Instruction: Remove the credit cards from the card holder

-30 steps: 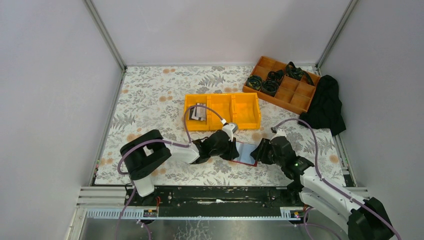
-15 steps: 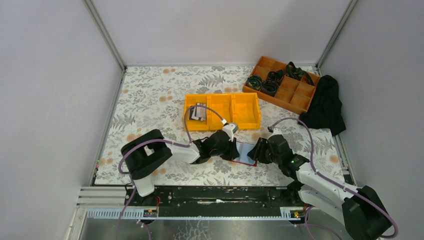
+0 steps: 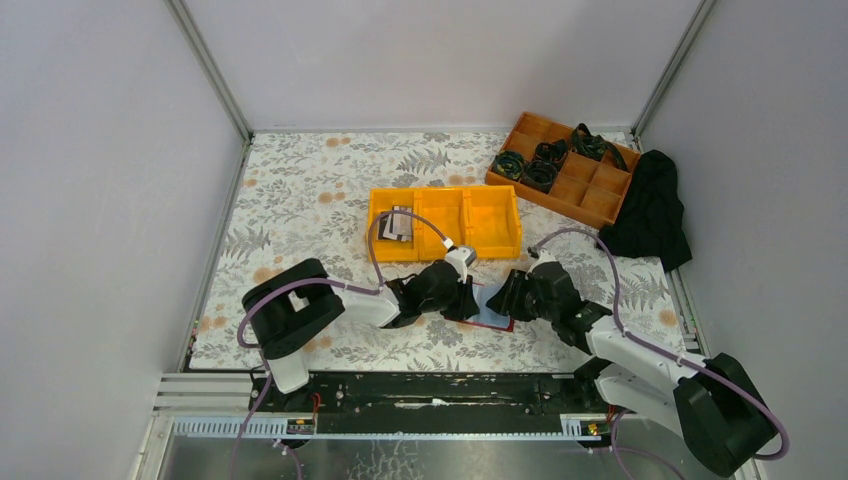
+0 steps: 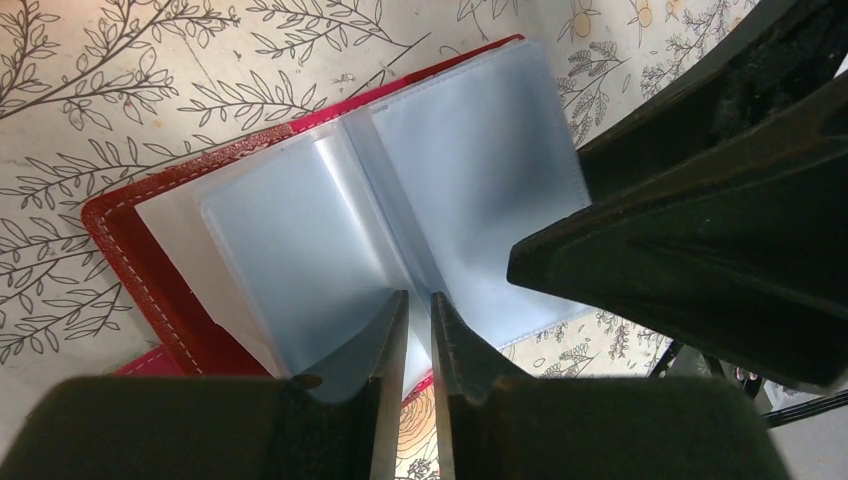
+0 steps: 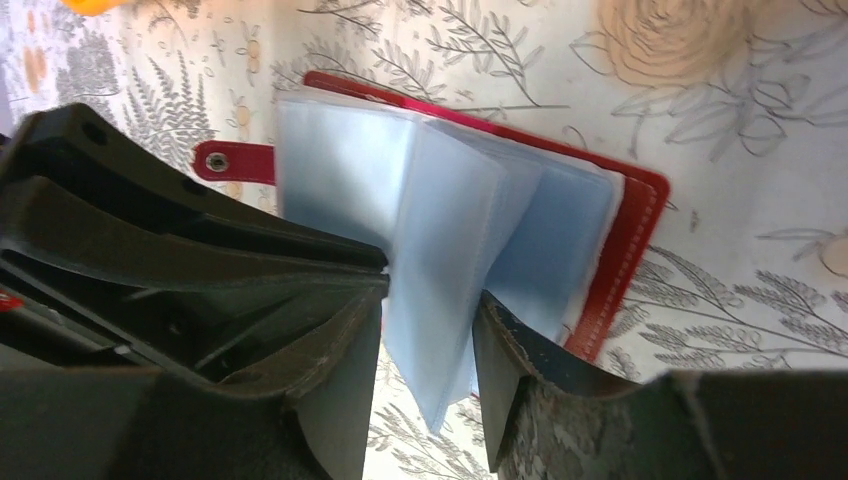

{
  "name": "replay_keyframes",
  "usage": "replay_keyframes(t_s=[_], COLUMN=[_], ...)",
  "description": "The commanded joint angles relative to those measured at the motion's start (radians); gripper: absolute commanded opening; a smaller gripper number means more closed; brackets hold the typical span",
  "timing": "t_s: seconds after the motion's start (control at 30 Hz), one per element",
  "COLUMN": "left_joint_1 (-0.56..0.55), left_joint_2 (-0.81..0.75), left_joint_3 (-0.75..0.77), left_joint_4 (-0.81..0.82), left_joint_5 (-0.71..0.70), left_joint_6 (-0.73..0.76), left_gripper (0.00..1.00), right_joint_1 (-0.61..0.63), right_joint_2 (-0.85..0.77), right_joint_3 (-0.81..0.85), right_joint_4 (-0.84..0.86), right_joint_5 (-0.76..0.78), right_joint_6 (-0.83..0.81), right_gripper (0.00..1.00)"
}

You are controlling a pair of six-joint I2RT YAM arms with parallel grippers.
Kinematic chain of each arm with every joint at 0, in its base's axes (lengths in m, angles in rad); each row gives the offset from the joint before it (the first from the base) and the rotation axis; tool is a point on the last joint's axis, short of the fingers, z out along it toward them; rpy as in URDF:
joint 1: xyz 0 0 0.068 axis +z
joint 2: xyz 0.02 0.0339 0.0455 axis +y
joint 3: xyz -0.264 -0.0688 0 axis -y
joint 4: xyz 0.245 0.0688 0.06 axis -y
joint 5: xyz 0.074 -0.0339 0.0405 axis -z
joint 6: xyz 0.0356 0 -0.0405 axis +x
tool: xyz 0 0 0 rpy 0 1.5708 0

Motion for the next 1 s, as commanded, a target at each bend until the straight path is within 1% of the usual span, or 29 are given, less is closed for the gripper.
replay_keyframes(t_s=[0.0, 0.23, 0.37, 0.5, 0.6, 0.7, 0.83, 0.87, 0.97], left_joint_1=[-0.004, -0.004, -0.002, 0.0, 0.014, 0.026, 0.035, 0.035, 0.036], left_joint_2=[0.012, -0.003, -0.048, -0.137, -0.187, -0.195, -0.194, -0.191, -0.169], left_joint_3=[0.007, 0.003, 0.004, -0.022, -0.041, -0.049, -0.068, -0.07, -0.066], left_joint_4=[0.028, 0.02, -0.057, -0.147, -0.189, -0.218, -0.205, -0.2, -0.194], left_joint_5=[0.003, -0.001, -0.048, -0.125, -0.15, -0.16, -0.155, -0.151, -0.144], left_joint_6=[0.001, 0.002, 0.033, 0.07, 0.085, 0.094, 0.088, 0.088, 0.088], left_gripper=[0.2, 0.2, 0.2, 0.2, 0.21, 0.21, 0.21, 0.21, 0.21], right_joint_1=[-0.005, -0.005, -0.005, -0.005, -0.005, -0.005, -0.005, -0.005, -0.005], right_joint_2=[0.032, 0.069, 0.09, 0.12, 0.144, 0.164, 0.178, 0.177, 0.175], right_joint_3=[0.081, 0.095, 0.087, 0.085, 0.086, 0.087, 0.097, 0.1, 0.115], right_joint_4=[0.075, 0.112, 0.134, 0.168, 0.188, 0.21, 0.219, 0.219, 0.211], right_joint_5=[-0.062, -0.092, -0.1, -0.111, -0.113, -0.12, -0.134, -0.138, -0.155], right_joint_6=[0.003, 0.009, 0.013, 0.021, 0.028, 0.038, 0.04, 0.038, 0.027], right_gripper=[0.45, 0.45, 0.45, 0.45, 0.44, 0.44, 0.44, 0.46, 0.62])
